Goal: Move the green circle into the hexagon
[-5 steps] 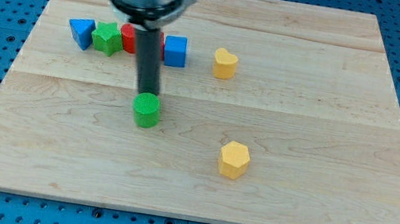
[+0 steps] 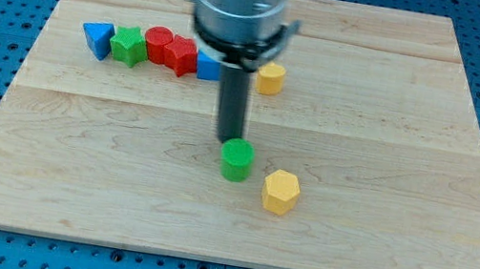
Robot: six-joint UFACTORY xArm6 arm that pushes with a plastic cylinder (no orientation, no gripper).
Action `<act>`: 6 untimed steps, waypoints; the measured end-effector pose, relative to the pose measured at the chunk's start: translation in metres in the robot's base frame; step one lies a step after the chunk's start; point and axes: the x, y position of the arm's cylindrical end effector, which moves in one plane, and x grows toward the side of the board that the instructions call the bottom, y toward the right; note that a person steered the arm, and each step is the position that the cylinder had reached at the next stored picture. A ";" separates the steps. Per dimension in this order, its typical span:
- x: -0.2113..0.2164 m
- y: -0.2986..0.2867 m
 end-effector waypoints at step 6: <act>0.081 0.167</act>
